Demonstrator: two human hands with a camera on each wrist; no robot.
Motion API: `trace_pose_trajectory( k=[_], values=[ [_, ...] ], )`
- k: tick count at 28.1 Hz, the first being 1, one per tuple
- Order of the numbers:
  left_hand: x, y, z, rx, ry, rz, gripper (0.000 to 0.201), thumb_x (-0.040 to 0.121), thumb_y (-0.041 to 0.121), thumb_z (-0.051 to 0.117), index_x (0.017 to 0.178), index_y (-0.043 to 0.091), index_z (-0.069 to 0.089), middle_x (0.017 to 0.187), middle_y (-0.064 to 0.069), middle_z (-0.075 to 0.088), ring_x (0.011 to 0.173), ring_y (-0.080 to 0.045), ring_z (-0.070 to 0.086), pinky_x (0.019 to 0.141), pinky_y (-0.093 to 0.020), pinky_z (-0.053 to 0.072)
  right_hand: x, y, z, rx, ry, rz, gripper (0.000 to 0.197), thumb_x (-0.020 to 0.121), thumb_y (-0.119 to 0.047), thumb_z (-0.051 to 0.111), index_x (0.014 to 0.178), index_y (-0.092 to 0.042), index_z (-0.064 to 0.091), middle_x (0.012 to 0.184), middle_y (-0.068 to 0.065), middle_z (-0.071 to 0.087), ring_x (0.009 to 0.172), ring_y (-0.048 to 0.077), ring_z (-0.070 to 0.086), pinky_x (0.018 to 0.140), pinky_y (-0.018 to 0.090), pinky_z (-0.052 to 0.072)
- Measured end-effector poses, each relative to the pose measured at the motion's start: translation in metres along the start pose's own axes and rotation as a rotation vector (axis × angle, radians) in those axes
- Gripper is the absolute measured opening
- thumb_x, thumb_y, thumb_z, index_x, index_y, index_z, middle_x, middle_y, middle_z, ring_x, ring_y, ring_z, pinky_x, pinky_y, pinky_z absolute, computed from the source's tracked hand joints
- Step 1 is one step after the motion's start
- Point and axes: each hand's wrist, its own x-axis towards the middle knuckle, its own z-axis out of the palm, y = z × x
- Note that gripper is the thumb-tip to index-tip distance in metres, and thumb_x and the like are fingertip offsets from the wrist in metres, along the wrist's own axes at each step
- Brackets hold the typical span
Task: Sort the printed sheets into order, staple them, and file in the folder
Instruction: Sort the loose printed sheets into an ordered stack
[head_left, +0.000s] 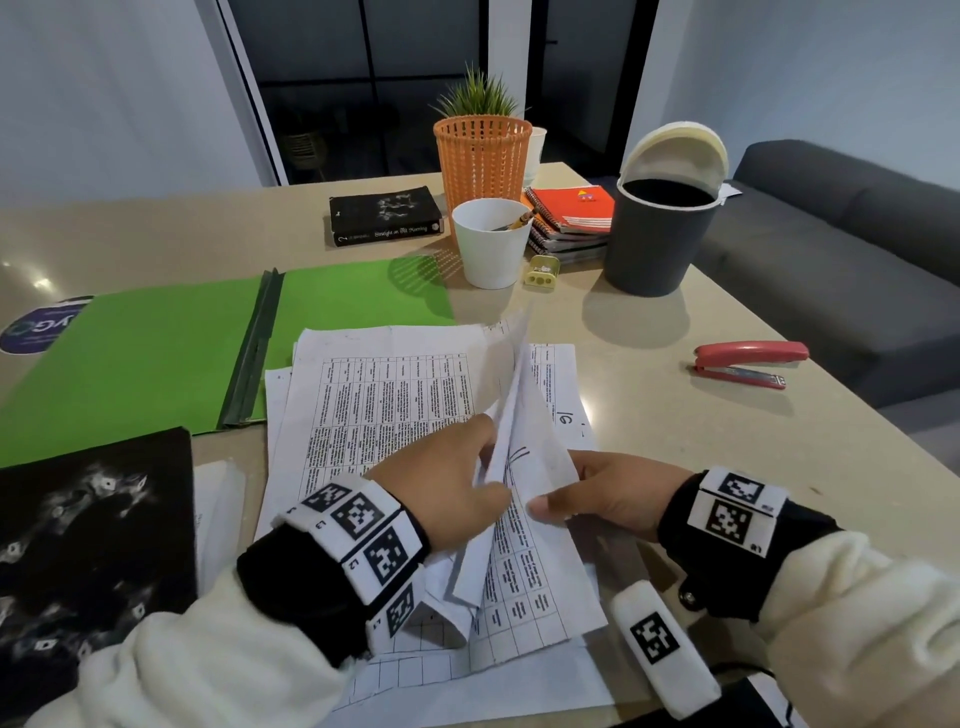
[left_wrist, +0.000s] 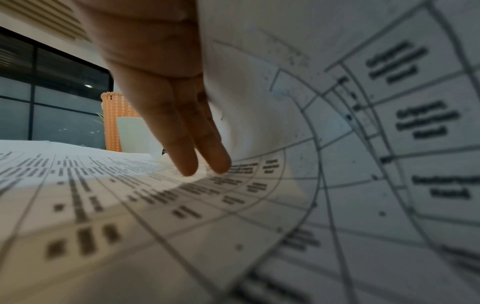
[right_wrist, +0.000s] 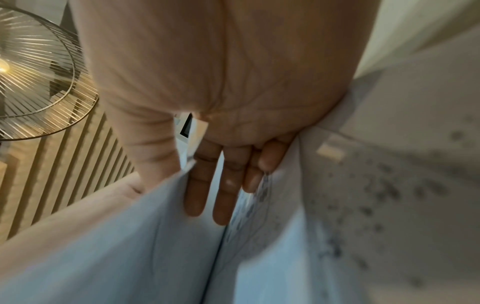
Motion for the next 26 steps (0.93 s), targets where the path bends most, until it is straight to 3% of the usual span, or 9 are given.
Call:
trace_pose_trajectory(
  k=[5, 8, 11, 13, 15, 18, 20, 23, 26],
  values=[
    [0.0050, -0.0070, -0.0006, 0.012, 0.026, -0.001, 0.018, 0.096, 0.025, 0.036, 0.078, 0.022, 0.034, 0.072, 0.006, 0.041, 0.061, -0.010, 0.038, 0.055, -0.026, 0.030, -0.0009, -0.0011, 0.0007, -0.062, 0.036, -0.010, 0.014, 0.091, -0.015, 0.058, 0.102, -0.019, 0.066, 0.109, 0.001, 0.072, 0.103, 0.018, 0.067, 0.100, 0.034, 0.047],
    [0.0041, -0.0087, -0.0023, 0.009, 0.019, 0.002, 0.009, 0.096, 0.025, 0.039, 0.088, 0.023, 0.035, 0.071, 0.005, 0.044, 0.057, -0.012, 0.041, 0.055, -0.027, 0.032, 0.0013, 0.0016, 0.0016, -0.047, 0.091, -0.013, 0.014, 0.090, -0.019, 0.059, 0.101, -0.020, 0.067, 0.106, -0.001, 0.073, 0.101, 0.016, 0.067, 0.100, 0.032, 0.047],
    [0.0023, -0.0065, -0.0046, -0.027, -0.019, 0.070, 0.021, 0.095, 0.019, 0.041, 0.110, 0.033, 0.034, 0.086, 0.007, 0.053, 0.057, -0.005, 0.048, 0.061, -0.024, 0.040, -0.0003, 0.0016, 0.0026, 0.006, 0.161, 0.008, 0.015, 0.091, -0.028, 0.058, 0.098, -0.020, 0.067, 0.097, -0.004, 0.073, 0.089, 0.010, 0.068, 0.086, 0.022, 0.050],
    [0.0032, -0.0078, -0.0038, -0.045, -0.034, 0.086, 0.026, 0.094, 0.018, 0.040, 0.112, 0.036, 0.046, 0.101, 0.009, 0.053, 0.081, -0.004, 0.055, 0.076, -0.024, 0.042, -0.0015, 0.0013, 0.0012, -0.015, 0.195, 0.012, 0.020, 0.094, -0.036, 0.052, 0.097, -0.021, 0.065, 0.090, -0.012, 0.069, 0.079, -0.001, 0.063, 0.068, 0.006, 0.048],
    [0.0041, -0.0084, -0.0006, -0.046, -0.024, 0.070, 0.014, 0.094, 0.031, 0.042, 0.101, 0.033, 0.055, 0.107, 0.009, 0.052, 0.100, -0.011, 0.053, 0.090, -0.030, 0.041, -0.0033, -0.0016, 0.0012, -0.080, 0.212, 0.029, 0.021, 0.095, -0.039, 0.049, 0.100, -0.024, 0.062, 0.089, -0.016, 0.065, 0.077, -0.008, 0.059, 0.064, 0.000, 0.044],
    [0.0029, -0.0046, 0.0022, 0.015, -0.021, 0.021, 0.041, 0.082, 0.067, 0.041, 0.086, 0.029, 0.055, 0.097, 0.012, 0.051, 0.093, -0.009, 0.052, 0.086, -0.033, 0.043, -0.0033, -0.0058, 0.0041, -0.298, 0.166, 0.025, 0.052, 0.083, -0.060, 0.053, 0.118, -0.024, 0.062, 0.117, -0.006, 0.066, 0.105, 0.007, 0.061, 0.099, 0.024, 0.043],
    [0.0009, -0.0021, 0.0030, 0.049, -0.003, 0.008, 0.050, 0.076, 0.074, 0.039, 0.081, 0.027, 0.055, 0.091, 0.013, 0.049, 0.090, -0.009, 0.052, 0.083, -0.032, 0.044, -0.0041, -0.0064, 0.0044, -0.361, 0.139, 0.028, 0.067, 0.071, -0.068, 0.053, 0.119, -0.023, 0.062, 0.118, -0.004, 0.065, 0.104, 0.009, 0.060, 0.093, 0.025, 0.045],
    [0.0028, -0.0045, 0.0015, -0.006, 0.002, 0.001, 0.037, 0.081, 0.063, 0.047, 0.072, 0.028, 0.054, 0.090, 0.012, 0.047, 0.092, -0.013, 0.054, 0.083, -0.032, 0.044, -0.0033, -0.0053, 0.0040, -0.256, 0.121, 0.025, 0.016, 0.093, -0.041, 0.053, 0.099, -0.030, 0.062, 0.094, -0.013, 0.068, 0.071, -0.009, 0.061, 0.061, 0.008, 0.043],
    [0.0053, -0.0074, 0.0000, -0.035, -0.009, -0.003, 0.026, 0.087, 0.038, 0.049, 0.067, 0.021, 0.050, 0.085, 0.007, 0.046, 0.083, -0.016, 0.053, 0.079, -0.034, 0.044, -0.0010, -0.0012, 0.0018, -0.185, 0.119, 0.040, 0.009, 0.094, -0.033, 0.052, 0.091, -0.032, 0.060, 0.091, -0.018, 0.066, 0.075, -0.007, 0.063, 0.066, 0.009, 0.045]
  ],
)
